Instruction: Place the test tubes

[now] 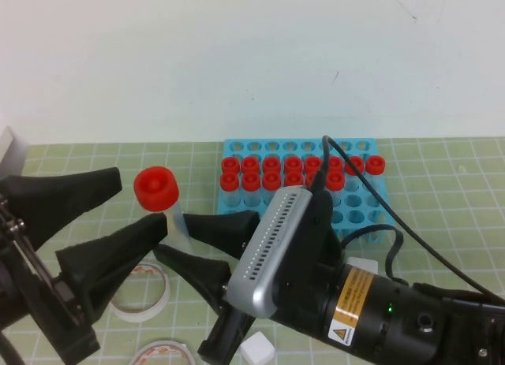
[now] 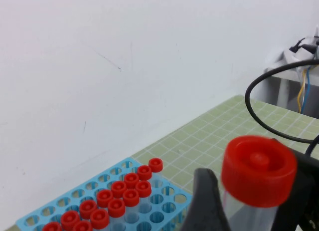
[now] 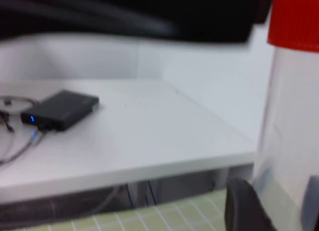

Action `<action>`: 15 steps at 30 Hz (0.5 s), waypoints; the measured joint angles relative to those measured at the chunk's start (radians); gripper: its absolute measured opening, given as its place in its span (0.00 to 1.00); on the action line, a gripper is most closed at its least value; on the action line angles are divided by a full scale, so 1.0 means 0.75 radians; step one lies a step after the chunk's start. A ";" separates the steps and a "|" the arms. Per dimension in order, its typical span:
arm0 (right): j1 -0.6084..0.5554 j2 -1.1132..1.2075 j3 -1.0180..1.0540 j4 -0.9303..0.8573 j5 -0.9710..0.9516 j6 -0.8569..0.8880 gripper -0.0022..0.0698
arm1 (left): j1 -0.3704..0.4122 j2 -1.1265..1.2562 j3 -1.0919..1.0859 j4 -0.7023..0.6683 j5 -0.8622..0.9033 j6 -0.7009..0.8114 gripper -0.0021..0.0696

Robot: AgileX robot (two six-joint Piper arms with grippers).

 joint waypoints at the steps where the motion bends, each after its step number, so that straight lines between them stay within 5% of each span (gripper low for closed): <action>1: 0.000 0.006 0.000 -0.003 -0.018 0.003 0.36 | 0.000 0.004 0.000 0.000 0.000 0.000 0.67; 15: 0.000 0.009 -0.031 -0.200 -0.002 0.066 0.36 | 0.000 0.063 0.000 -0.055 0.005 0.000 0.66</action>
